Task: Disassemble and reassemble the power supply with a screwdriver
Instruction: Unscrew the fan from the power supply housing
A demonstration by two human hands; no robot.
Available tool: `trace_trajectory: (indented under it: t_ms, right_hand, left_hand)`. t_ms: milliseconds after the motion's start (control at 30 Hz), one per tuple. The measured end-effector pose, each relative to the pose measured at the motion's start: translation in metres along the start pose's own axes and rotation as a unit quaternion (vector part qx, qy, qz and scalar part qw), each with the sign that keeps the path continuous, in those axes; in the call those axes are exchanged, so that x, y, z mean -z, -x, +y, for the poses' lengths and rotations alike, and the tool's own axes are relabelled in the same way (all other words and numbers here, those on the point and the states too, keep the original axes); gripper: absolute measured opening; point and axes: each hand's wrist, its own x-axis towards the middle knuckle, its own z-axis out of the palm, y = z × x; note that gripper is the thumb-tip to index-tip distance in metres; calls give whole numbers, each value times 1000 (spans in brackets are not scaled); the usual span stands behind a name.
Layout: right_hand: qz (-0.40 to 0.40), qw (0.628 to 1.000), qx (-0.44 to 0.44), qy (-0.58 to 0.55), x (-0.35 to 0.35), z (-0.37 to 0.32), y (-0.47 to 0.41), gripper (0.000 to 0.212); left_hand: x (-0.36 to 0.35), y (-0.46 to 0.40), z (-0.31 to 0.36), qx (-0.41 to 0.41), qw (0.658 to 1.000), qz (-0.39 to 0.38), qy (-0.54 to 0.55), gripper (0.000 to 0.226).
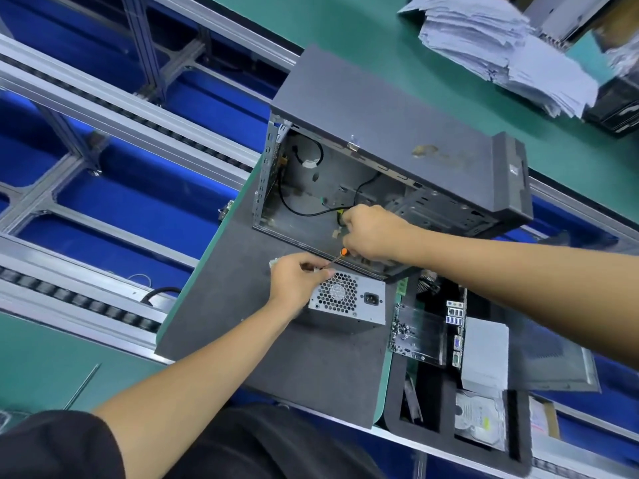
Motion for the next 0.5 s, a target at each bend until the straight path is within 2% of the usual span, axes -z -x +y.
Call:
trace_trajectory:
  t_ms: [100,167,233,300,333,400,433,500]
  right_hand:
    - [22,997,-20,-77,-2,-1,5,9]
    - [5,985,-43,-166,1,-1,9,23]
    - [-24,967,-74,-241,7,0,9,29]
    - [-33,956,-93,-277,8,-1,9,26]
    - [-34,956,-94,-277,7,-2,10,24]
    - [-30,960,-85,-266,4,-5,11,18]
    - [-26,963,-74,-260,4,-7,12,16]
    - [-11,972,-27,-231,4,-10,14,18]
  left_hand:
    - [2,1,-3,-17,1000,-22,-10,17]
    - [5,0,-4,-27,998,-57,-24,21]
    - [11,-3,-1,-14,994,-97,-37,31]
    - [17,-2,6,-19,986,-121,-110,47]
    - [19,1,10,-52,978,-112,-169,56]
    - [24,7,26,-170,950,-67,-253,65]
    - [27,9,37,-225,936,-57,-265,64]
    - [33,9,62,-254,927,-81,-263,63]
